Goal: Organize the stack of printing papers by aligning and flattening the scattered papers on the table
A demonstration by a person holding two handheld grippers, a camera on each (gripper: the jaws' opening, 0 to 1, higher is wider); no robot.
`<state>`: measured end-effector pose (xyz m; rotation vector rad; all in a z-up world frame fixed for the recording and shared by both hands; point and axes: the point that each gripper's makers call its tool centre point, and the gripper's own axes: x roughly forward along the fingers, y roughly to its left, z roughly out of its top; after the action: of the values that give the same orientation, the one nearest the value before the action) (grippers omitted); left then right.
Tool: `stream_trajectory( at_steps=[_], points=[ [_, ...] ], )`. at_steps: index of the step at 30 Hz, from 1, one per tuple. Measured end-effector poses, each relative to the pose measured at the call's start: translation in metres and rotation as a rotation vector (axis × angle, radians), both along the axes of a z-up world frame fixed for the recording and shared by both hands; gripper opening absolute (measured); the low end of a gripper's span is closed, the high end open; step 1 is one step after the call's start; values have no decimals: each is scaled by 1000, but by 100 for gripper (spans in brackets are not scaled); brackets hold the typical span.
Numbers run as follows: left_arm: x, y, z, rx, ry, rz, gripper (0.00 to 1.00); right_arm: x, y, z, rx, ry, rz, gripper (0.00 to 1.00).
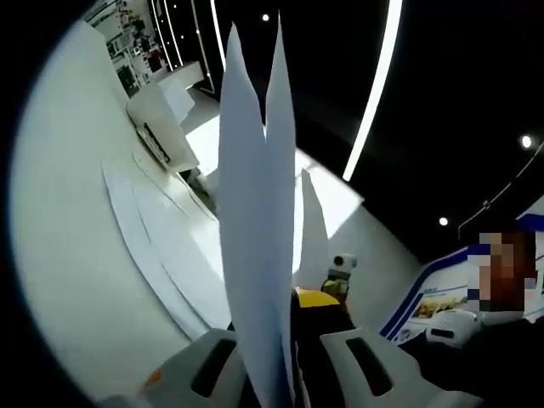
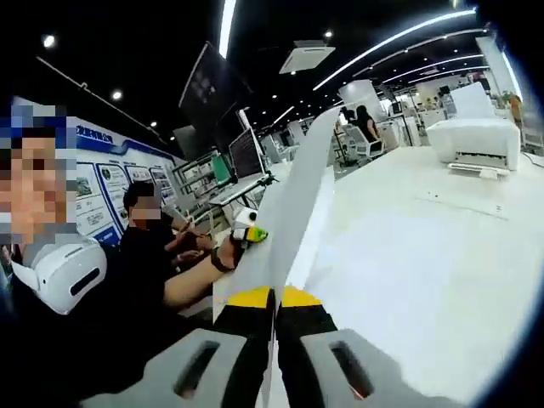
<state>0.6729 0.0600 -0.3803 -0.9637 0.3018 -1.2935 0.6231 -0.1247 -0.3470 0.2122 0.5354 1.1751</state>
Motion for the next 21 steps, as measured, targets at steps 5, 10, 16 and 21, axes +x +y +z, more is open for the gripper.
stream_trajectory(
  at_steps=[5, 10, 16, 21],
  points=[
    [-1, 0, 0, 1, 0, 1, 6, 4, 4, -4, 11, 38, -5, 0],
    [-2, -1, 1, 1, 0, 0, 6, 4, 8, -8, 1, 47, 5, 0],
    [-1, 0, 0, 4, 1, 1, 6, 2, 12, -14, -20, 49, 12, 0],
    [1, 2, -1, 4, 2, 1, 6, 4, 14, -15, -26, 48, 12, 0]
  ],
)
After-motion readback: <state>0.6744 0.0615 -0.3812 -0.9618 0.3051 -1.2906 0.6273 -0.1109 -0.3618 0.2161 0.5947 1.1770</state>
